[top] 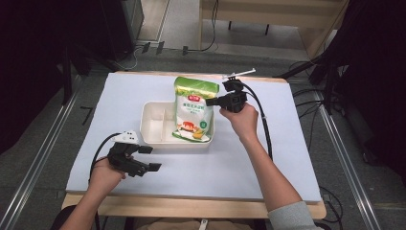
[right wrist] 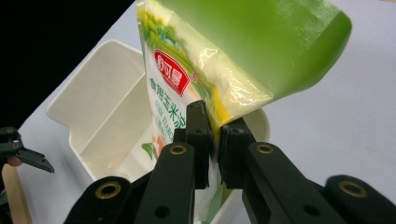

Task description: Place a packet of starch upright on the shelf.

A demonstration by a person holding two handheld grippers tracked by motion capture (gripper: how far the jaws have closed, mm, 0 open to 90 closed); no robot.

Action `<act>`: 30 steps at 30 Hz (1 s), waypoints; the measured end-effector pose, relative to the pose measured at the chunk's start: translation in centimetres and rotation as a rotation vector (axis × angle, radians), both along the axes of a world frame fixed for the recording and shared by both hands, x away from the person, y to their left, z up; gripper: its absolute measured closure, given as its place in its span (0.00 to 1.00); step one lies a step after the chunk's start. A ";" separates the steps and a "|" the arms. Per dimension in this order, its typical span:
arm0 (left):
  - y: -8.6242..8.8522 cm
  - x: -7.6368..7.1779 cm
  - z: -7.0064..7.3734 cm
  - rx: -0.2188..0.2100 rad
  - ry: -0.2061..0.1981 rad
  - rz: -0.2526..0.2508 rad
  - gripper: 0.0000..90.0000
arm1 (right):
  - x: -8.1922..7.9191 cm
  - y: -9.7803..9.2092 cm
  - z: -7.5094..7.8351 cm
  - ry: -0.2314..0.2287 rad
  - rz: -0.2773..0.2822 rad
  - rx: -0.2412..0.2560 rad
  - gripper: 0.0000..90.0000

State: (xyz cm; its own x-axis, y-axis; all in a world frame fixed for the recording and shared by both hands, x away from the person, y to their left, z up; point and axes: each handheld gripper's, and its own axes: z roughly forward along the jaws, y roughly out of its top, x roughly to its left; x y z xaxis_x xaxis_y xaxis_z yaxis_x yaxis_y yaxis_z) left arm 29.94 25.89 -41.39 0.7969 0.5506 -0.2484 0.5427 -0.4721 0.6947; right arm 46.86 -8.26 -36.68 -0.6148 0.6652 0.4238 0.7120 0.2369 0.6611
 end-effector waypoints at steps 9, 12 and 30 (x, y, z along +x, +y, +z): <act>0.0 0.1 -0.1 -0.002 0.001 -0.002 0.24 | 0.0 -0.3 -0.3 0.001 0.017 -0.015 0.82; 0.0 0.1 -0.1 0.000 0.000 0.000 0.24 | -0.1 -0.5 -0.1 -0.002 0.026 -0.018 0.77; -0.1 0.0 -0.1 0.007 0.002 -0.002 0.25 | -3.2 -3.8 0.3 -0.083 0.071 0.012 0.61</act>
